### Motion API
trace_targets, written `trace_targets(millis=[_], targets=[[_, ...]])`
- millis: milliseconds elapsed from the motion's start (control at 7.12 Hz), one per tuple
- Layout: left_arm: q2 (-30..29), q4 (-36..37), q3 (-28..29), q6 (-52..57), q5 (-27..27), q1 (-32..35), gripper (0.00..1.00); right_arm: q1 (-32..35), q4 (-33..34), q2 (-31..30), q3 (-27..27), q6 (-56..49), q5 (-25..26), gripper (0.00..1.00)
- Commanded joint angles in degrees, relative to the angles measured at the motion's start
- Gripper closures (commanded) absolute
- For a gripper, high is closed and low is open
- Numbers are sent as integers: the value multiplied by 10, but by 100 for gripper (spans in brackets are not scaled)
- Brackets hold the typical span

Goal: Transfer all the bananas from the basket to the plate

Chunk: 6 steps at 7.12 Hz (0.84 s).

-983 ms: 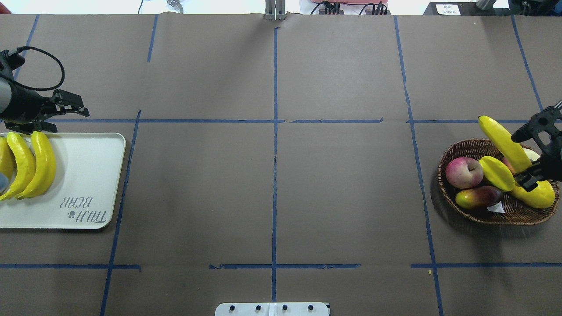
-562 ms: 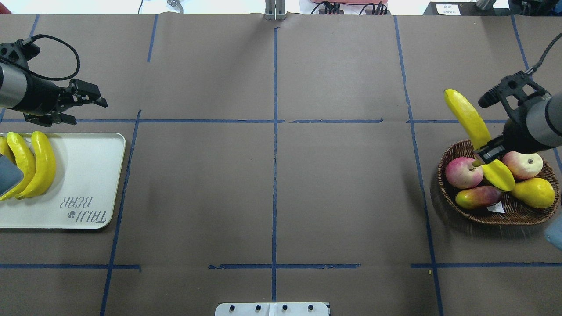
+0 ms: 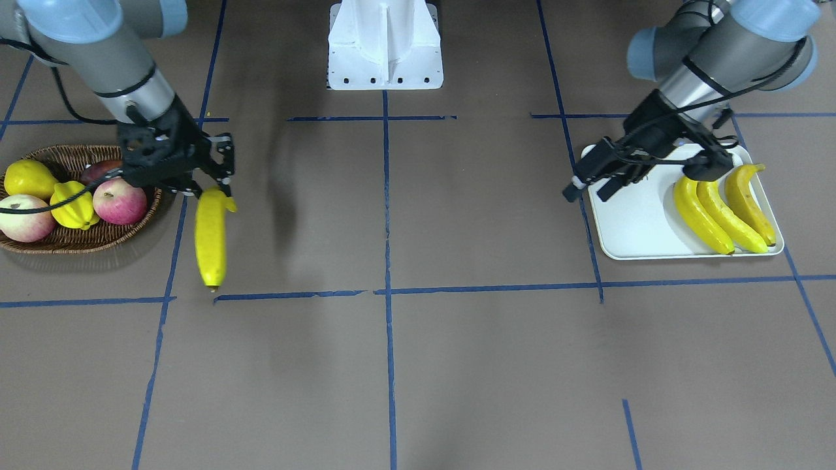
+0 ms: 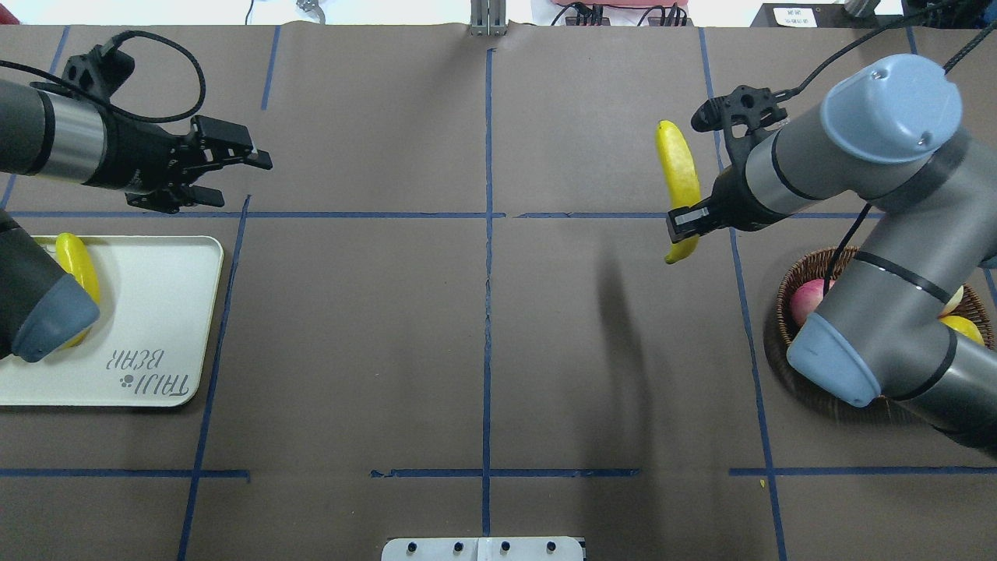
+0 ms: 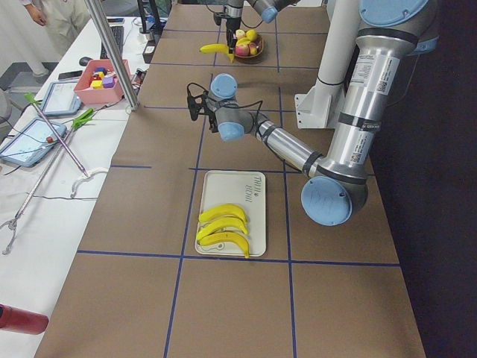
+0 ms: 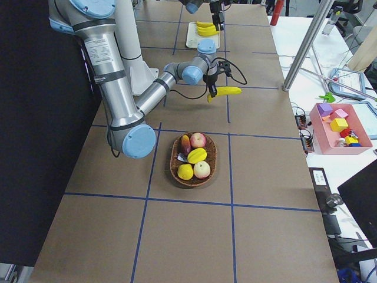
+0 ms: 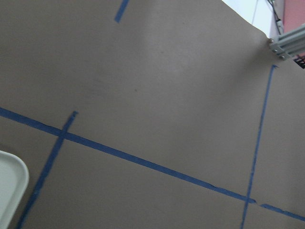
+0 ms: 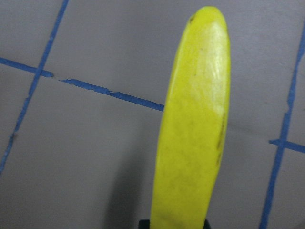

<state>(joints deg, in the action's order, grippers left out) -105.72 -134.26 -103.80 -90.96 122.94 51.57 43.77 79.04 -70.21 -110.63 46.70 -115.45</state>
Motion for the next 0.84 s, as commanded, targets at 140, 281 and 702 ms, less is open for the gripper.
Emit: trace_targets(millis=[140,281,702], targets=[[-83,-7,23,-70,-4,-35,0,-51,-178,20,41,134,20,99],[-114,-7,36,-74,-4,-42,0,-78,-180,45,41,184,54,99],[-167,0,57,-89,-48,-90,0,-132,-255,74,48,233,101,99]])
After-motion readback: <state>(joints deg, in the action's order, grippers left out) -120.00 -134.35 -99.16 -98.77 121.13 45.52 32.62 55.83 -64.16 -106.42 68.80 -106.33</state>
